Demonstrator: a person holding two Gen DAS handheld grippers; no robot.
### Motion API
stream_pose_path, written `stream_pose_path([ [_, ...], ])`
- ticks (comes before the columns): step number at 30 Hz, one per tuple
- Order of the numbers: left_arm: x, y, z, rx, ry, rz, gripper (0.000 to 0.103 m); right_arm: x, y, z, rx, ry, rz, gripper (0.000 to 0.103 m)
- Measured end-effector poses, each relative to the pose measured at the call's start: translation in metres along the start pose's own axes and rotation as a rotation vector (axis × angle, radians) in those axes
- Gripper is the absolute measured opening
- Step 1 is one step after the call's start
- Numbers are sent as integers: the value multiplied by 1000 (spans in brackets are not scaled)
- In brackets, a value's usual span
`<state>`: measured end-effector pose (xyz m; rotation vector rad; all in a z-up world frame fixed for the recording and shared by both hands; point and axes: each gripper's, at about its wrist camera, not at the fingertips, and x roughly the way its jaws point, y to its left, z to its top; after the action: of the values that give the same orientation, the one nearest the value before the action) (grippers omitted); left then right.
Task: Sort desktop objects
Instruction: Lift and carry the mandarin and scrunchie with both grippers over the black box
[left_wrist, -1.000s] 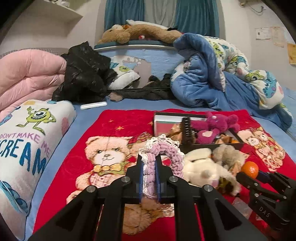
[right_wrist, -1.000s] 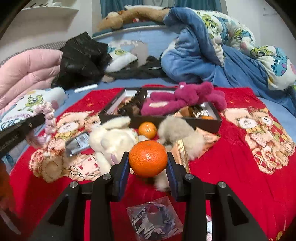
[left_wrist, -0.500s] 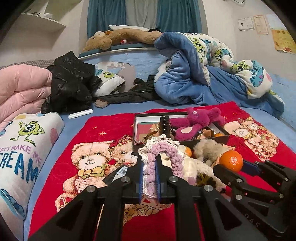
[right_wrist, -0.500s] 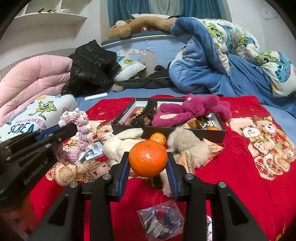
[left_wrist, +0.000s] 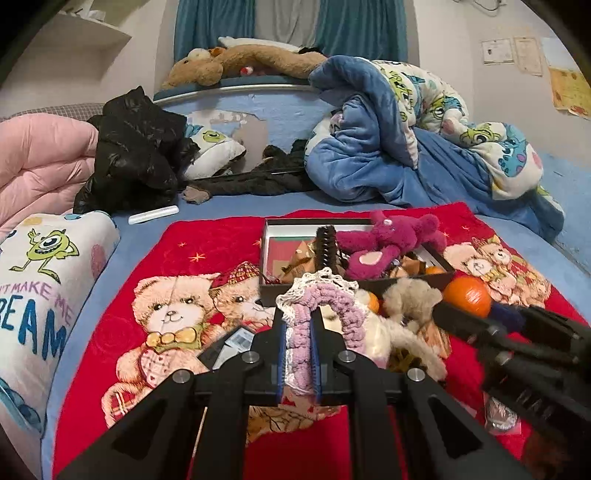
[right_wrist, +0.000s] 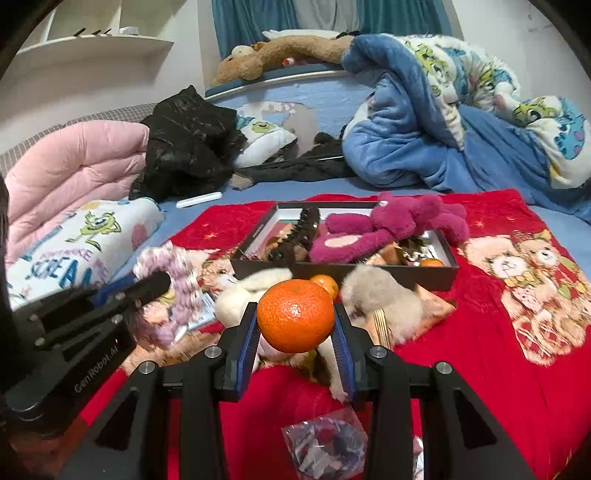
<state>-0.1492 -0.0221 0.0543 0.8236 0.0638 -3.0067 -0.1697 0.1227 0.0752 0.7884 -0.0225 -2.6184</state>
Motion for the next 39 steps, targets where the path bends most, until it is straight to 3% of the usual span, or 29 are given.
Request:
stream_pose_path([
  [5,7,9,34,-70,21,-55,11,-1,-9,28,50,6,32,37],
  [10,19,2,59,-73,-4,-91,11,9,-15,53,73,14,49,37],
  [17,59,-7,77,-46,57,-50,11,50,-20,70,90,52,74,37],
  [23,89,6,83,-67,93,-47,11,81,-20,84,80,88,19,37],
  [30,136,-9,119,-58,103,-4,11,127,-24,116,73,116,-20,37],
  [34,163,-13,122,-84,127,-14,11,152,-43,136,99,114,-51,37],
  [39,175,1,100,-93,58,5,11,173,-63,140,114,85,-80,37],
])
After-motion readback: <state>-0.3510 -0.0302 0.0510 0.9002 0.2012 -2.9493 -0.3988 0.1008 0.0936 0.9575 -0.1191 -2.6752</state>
